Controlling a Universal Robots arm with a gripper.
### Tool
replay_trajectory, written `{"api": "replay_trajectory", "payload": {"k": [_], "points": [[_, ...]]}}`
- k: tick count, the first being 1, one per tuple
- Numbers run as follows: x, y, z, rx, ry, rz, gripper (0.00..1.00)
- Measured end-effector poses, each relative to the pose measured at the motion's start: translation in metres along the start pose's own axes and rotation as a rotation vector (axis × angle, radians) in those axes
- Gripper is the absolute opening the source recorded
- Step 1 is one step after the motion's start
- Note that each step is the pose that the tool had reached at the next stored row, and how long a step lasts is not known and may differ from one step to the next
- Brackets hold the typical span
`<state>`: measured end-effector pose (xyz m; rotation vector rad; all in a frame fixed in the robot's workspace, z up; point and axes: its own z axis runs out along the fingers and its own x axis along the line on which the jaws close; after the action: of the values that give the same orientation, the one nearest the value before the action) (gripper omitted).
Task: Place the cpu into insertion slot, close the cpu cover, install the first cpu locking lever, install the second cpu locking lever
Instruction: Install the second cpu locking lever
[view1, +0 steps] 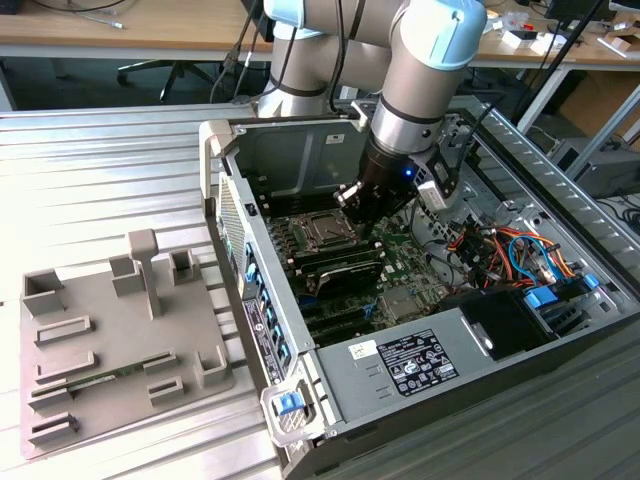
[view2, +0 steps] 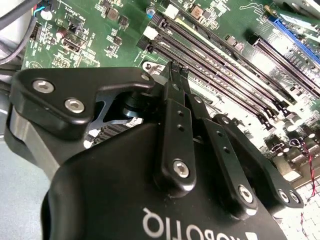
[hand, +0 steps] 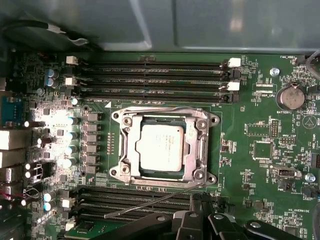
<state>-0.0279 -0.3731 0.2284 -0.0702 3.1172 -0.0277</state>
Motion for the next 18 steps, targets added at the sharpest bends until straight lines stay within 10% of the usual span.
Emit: {"api": "replay_trajectory", "payload": {"k": [1,2,3,18], "points": [[0.0000,-0.0001,0.0000,0.0001,0.0014,0.000,0.11],[-0.0003,0.0000,0.0006,-0.0020,0.0455,-0.001,0.11],[-0.0004,0.0000,0.0006,-0.0022,0.0541,-0.001,0.11],[-0.0006,-0.0017,0.0078,-0.0022,0.0541,-0.001,0.11]]}}
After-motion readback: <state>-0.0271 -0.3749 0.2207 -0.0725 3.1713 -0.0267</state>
